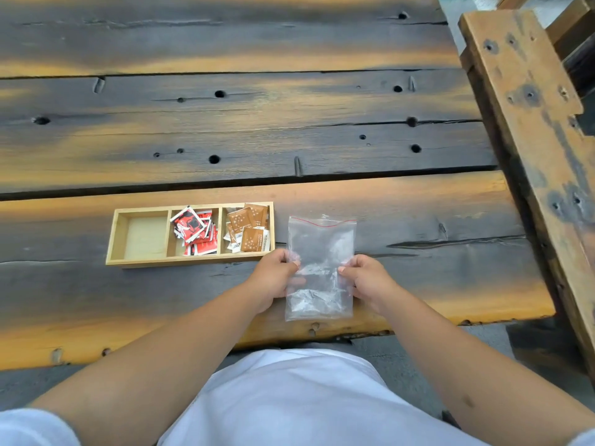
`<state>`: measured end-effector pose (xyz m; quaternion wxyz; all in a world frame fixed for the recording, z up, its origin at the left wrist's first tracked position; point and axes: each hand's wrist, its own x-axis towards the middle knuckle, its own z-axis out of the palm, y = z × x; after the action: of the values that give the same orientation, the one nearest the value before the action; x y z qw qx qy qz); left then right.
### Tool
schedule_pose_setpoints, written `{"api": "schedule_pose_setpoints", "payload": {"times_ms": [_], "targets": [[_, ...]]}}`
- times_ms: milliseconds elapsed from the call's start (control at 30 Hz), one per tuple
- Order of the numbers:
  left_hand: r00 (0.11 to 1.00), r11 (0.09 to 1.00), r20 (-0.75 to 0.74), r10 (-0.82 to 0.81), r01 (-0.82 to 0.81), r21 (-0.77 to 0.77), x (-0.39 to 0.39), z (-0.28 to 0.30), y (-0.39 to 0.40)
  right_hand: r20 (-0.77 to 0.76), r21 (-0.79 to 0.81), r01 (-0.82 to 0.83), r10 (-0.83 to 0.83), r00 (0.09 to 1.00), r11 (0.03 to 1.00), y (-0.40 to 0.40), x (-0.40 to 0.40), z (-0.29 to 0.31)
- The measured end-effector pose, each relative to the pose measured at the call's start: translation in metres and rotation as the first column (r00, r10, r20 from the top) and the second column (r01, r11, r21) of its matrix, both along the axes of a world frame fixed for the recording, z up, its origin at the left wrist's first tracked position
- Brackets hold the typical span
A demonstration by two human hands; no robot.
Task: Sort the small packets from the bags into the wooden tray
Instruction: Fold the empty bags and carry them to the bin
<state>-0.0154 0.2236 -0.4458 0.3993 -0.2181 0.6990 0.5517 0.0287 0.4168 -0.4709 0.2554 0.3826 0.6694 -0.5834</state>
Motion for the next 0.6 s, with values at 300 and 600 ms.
{"api": "schedule_pose_setpoints", "payload": {"times_ms": [300,600], "targets": [[0.993,0.998,-0.107,-0.058,0.062,0.027,0.003,0.031,-0.039,-0.094,-0.173,-0.097,0.082,0.992,0.98,-0.007,0.002,0.038],[0.971,0.994,-0.234,0.052,-0.028,0.106,0.022,0.063,-0.092,-0.37,-0.045,-0.285,0.249,0.895,0.958,-0.043,-0.012,0.073]]}}
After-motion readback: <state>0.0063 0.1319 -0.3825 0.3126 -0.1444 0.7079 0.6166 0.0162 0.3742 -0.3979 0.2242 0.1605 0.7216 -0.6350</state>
